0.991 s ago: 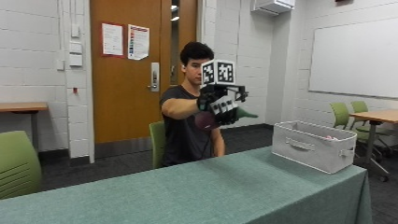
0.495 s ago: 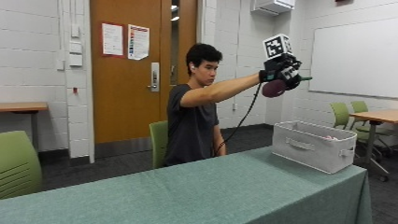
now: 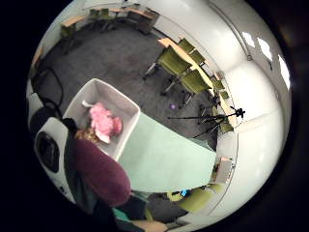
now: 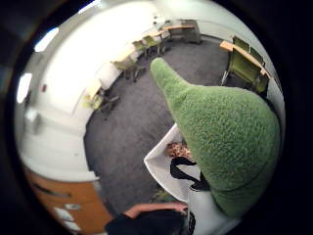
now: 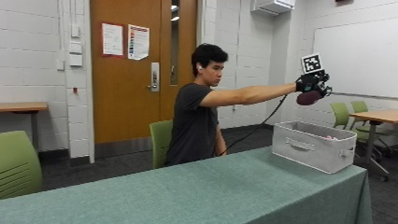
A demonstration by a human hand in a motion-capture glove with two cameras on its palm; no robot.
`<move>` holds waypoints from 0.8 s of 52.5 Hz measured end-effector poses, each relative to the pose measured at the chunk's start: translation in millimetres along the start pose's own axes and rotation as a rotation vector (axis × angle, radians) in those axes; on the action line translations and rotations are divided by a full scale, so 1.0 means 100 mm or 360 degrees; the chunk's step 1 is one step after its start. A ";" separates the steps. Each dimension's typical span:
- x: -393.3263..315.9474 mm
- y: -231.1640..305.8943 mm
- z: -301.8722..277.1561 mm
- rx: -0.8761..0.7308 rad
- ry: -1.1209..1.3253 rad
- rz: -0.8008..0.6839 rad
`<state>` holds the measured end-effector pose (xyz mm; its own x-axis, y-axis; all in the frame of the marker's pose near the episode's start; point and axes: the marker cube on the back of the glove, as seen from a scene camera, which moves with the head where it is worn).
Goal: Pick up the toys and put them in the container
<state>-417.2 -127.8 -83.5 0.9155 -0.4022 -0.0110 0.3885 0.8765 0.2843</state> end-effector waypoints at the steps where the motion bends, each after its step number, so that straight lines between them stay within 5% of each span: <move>1: 0.00 -0.03 0.06 -0.0010 0.0034 0.0065; 9: 0.65 0.05 0.33 -0.0096 -0.0121 -0.0276; 15: 0.03 0.09 0.56 -0.0395 0.0045 0.0037; 25: -0.01 0.25 0.52 -0.0427 0.0014 0.0091; 31: 0.33 0.53 0.39 -0.0388 0.0015 -0.0143; 42: 1.20 1.26 0.10 -0.0274 0.0028 -0.0134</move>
<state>-259.7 -68.2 -39.5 0.8802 -0.4726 -0.0448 0.4745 0.8729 0.1135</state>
